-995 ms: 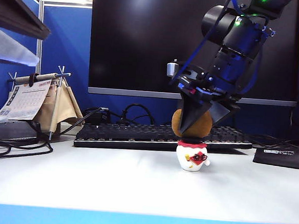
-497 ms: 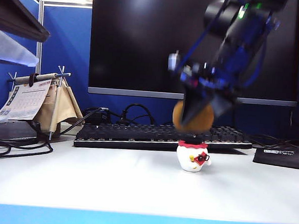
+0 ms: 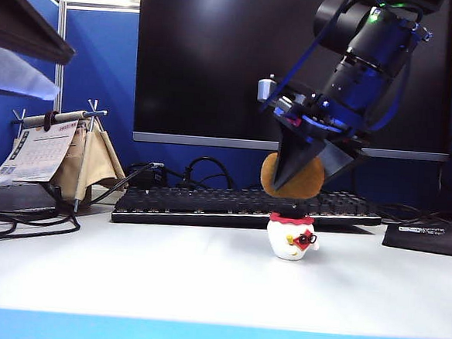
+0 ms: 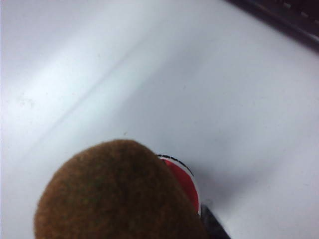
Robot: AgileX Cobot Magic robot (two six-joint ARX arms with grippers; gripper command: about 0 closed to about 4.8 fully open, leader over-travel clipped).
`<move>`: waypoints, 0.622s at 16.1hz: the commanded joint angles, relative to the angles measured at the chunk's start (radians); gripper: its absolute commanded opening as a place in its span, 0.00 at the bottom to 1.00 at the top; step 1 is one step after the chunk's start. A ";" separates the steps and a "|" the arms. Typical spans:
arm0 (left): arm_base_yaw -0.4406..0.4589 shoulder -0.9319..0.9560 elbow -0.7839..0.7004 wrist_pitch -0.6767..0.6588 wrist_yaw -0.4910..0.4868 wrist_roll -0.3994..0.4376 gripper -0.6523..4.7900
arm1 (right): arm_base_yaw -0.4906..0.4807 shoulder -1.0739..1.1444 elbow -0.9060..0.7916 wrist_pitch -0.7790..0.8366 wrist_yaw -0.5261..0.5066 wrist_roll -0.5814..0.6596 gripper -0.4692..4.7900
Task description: Place the kiwi on top of the doll with a flat head.
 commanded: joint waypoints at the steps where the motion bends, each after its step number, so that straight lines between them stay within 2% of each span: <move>1: 0.000 -0.001 0.006 0.012 0.010 0.000 0.63 | -0.001 -0.004 0.005 0.034 0.015 0.005 0.49; 8: 0.000 -0.001 0.006 0.012 0.028 -0.003 0.63 | -0.001 0.001 -0.068 0.076 0.001 0.024 0.51; 9: 0.000 -0.001 0.006 0.012 0.028 -0.003 0.63 | -0.001 0.001 -0.067 0.074 -0.031 0.024 0.67; 10: 0.000 -0.001 0.006 0.013 0.027 0.002 0.63 | -0.001 0.001 -0.062 0.070 -0.038 0.024 0.70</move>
